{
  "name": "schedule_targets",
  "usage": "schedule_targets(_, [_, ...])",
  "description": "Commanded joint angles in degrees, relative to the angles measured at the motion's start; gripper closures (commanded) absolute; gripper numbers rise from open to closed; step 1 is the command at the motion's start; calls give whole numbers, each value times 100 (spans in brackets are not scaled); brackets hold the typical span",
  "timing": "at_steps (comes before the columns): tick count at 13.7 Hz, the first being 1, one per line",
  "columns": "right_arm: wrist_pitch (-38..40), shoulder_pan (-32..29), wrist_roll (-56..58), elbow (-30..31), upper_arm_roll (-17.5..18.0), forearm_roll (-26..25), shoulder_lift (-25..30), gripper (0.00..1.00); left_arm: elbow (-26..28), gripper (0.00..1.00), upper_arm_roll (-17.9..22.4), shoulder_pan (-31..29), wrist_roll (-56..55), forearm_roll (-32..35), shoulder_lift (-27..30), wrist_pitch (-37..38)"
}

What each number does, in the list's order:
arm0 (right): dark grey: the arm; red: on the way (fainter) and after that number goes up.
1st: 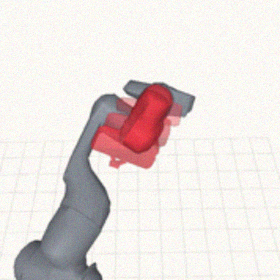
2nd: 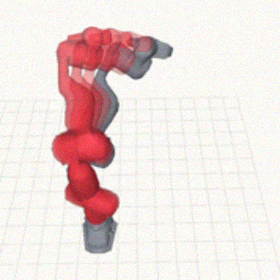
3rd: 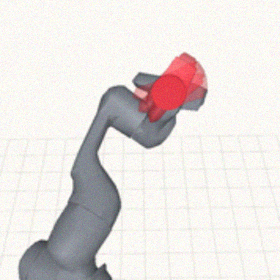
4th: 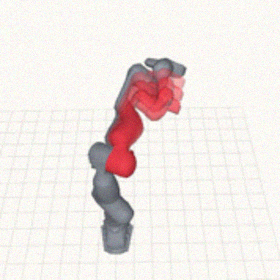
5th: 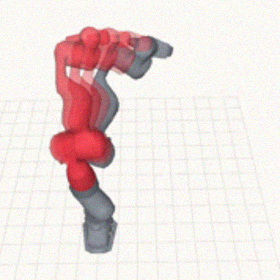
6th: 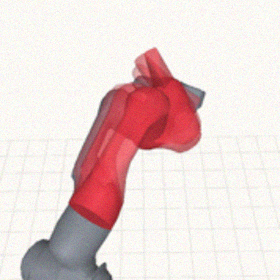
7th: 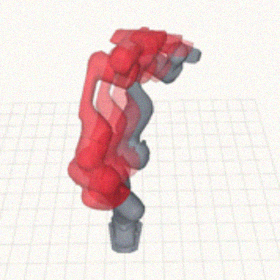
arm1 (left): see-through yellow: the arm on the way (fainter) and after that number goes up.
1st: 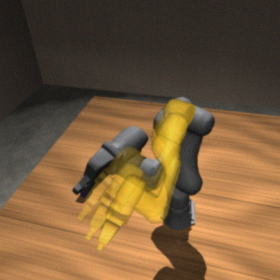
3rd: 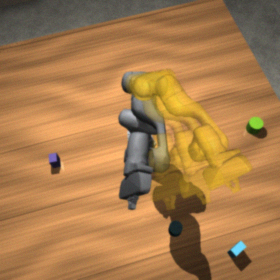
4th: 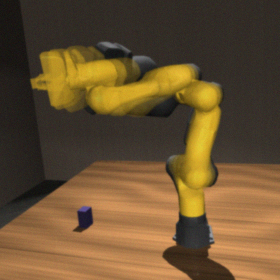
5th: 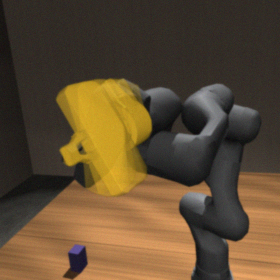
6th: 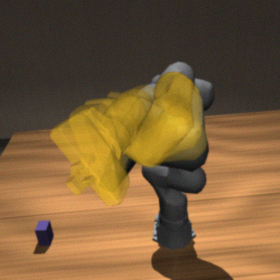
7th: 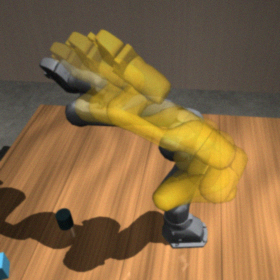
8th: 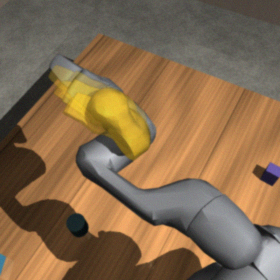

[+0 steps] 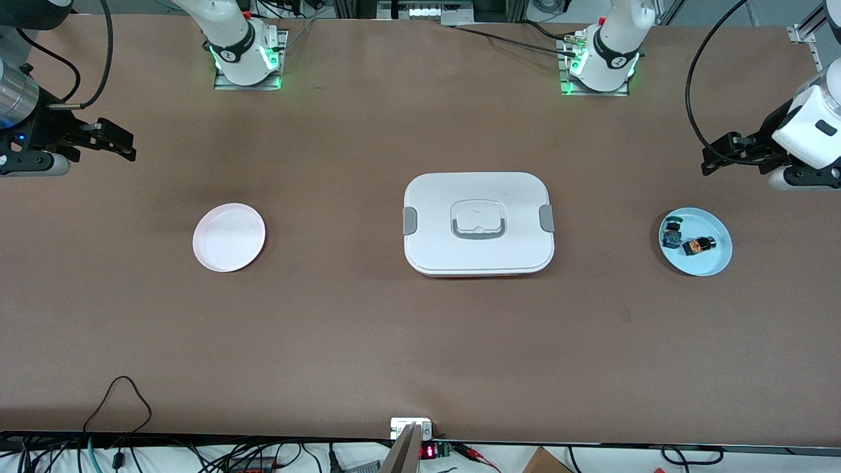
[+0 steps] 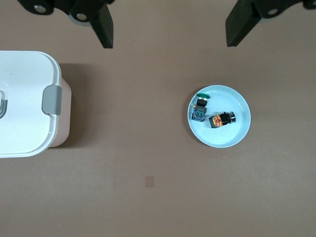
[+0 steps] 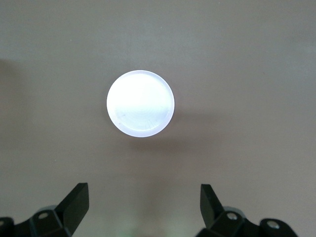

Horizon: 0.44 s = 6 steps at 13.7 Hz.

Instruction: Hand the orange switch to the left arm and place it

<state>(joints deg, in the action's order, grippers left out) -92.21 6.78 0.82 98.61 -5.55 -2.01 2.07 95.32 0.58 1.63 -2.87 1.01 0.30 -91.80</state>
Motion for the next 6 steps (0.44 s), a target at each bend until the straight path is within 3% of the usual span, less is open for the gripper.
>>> schedule_targets(1, [-61,-36,-65,114,19,17,92,0,-198,0,-49,-66,5,-136,-83,127])
schedule_targets(6, [-87,-36,-65,123,19,26,92,0,-198,0,-49,-49,5,-119,-92,127])
